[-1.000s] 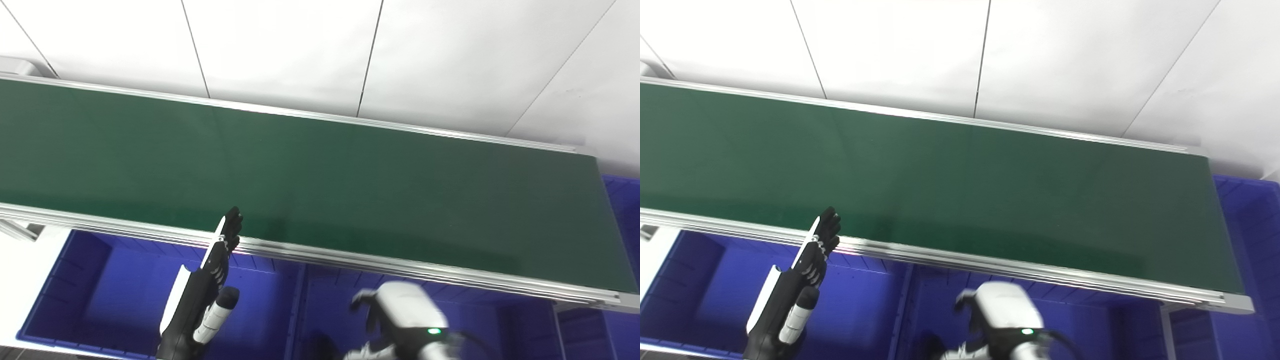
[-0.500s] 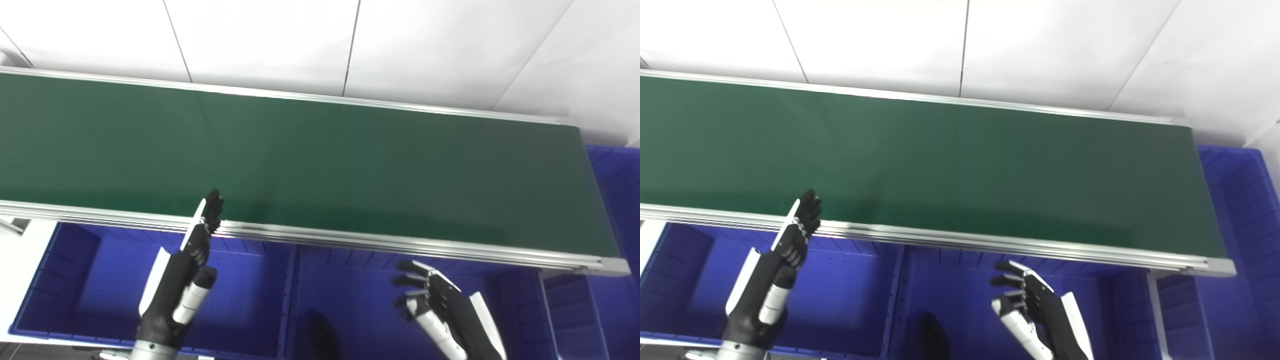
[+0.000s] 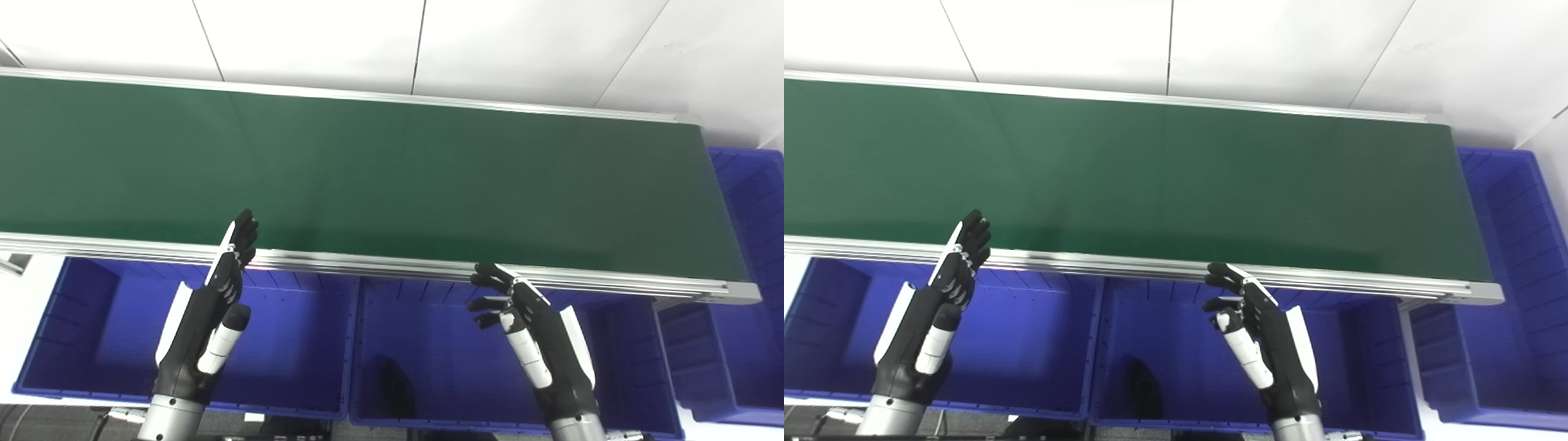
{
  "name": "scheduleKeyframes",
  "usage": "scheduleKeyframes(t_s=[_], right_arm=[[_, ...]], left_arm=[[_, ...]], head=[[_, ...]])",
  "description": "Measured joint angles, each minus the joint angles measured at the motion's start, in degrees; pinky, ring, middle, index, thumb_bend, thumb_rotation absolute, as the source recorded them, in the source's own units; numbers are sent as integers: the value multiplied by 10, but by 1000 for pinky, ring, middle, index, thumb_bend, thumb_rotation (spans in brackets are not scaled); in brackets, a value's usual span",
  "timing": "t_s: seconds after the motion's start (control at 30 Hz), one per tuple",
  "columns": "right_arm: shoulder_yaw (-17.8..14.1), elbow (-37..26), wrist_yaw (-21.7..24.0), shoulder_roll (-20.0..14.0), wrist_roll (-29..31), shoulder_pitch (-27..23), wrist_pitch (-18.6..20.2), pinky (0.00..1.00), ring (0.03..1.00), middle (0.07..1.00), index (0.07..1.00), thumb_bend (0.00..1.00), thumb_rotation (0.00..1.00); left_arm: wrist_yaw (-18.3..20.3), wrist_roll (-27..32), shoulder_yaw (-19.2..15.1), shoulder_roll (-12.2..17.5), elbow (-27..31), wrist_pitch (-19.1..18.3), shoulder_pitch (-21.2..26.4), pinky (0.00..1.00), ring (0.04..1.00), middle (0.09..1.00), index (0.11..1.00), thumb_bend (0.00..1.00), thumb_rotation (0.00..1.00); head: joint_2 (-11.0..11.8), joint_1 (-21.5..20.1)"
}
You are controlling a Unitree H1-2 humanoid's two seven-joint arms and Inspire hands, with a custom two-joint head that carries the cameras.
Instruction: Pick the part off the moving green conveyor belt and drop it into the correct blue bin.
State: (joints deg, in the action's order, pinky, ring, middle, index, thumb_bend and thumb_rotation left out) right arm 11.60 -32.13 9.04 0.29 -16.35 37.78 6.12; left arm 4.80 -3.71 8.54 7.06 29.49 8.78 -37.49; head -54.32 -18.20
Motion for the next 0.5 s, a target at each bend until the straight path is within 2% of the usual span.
scheduleKeyframes(t_s=[0.27,0.3,0.33,0.37,0.5], right_arm=[[4,9,-10,-23,22,0,-3,610,675,768,784,859,1000],[4,12,-11,-25,23,-1,-6,629,692,774,788,861,1000],[4,18,-12,-28,23,-1,-14,672,728,793,799,864,1000],[5,23,-13,-30,23,0,-22,672,728,793,799,864,1000],[4,34,-24,-37,25,0,-46,762,821,861,840,843,995]], left_arm=[[0,-19,4,-6,-1,1,-8,1000,1000,1000,1000,703,986],[0,-20,4,-6,-2,3,-9,1000,1000,1000,1000,698,981],[0,-22,5,-7,-4,6,-9,1000,996,1000,1000,693,981],[0,-25,6,-8,-6,9,-10,1000,996,1000,1000,693,981],[-1,-41,7,-16,-20,29,-10,996,984,1000,1000,690,986]], head=[[11,16],[23,31],[23,31],[23,31],[45,48]])
